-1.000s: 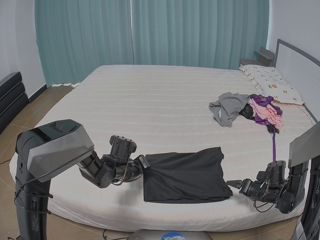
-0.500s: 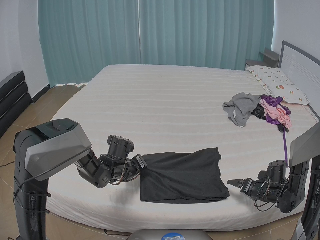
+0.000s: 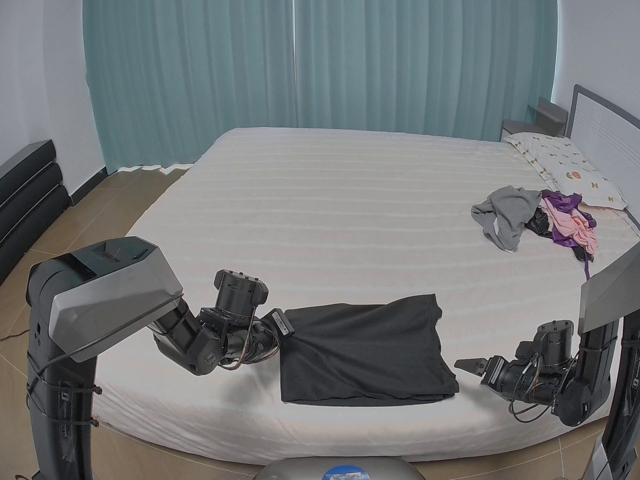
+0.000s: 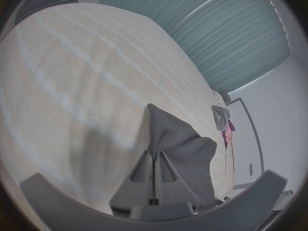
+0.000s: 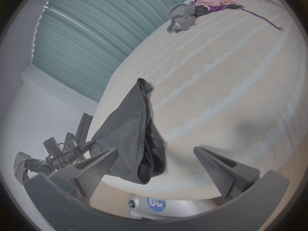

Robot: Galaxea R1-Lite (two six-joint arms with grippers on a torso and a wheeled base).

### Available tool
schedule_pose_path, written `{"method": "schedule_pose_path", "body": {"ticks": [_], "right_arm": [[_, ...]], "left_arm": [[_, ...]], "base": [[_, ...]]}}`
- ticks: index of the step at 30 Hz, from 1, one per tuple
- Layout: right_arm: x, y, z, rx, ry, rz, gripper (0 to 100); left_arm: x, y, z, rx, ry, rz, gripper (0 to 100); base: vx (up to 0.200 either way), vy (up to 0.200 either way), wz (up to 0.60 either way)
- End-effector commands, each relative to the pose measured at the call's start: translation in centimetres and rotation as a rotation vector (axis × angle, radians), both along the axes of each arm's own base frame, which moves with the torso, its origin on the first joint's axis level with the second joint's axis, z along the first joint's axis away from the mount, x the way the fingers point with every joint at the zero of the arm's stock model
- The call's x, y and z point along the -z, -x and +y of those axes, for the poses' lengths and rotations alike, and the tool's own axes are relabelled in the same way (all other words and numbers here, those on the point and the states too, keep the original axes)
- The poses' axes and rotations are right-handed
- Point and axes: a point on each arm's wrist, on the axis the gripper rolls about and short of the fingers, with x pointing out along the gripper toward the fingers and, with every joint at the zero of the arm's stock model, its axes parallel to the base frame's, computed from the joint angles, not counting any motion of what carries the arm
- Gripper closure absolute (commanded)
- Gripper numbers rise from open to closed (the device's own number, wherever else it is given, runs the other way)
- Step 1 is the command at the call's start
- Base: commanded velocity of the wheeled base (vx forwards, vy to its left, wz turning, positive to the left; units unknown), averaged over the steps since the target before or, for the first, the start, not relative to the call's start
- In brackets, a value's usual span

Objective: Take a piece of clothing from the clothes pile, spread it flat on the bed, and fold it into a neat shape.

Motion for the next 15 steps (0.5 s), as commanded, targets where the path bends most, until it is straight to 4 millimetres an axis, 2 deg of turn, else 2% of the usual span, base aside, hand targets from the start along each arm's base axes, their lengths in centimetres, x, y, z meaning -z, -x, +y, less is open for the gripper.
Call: {"method": "schedule_pose_path", "body": {"ticks": [1,10,15], "right_arm": [[-0.04,0.0,0.03,-0.001,-0.001,-0.002,0],[-0.08,-0.01,0.0,0.0,-0.001,-0.004,0],[-0.08,-0.01,0.03,-0.001,-0.001,-0.004,0]], "left_arm": [[-0.06,-0.07,0.04,-0.001,0.002,-0.002,100],[-0.03,-0.05,-0.09,0.002,0.004,-0.005,100],[-0.04,-0.06,-0.09,0.002,0.004,-0.006,100]], "base": [[0.0,0.2,0.0],[0.0,0.2,0.0],[0.0,0.0,0.0]]}}
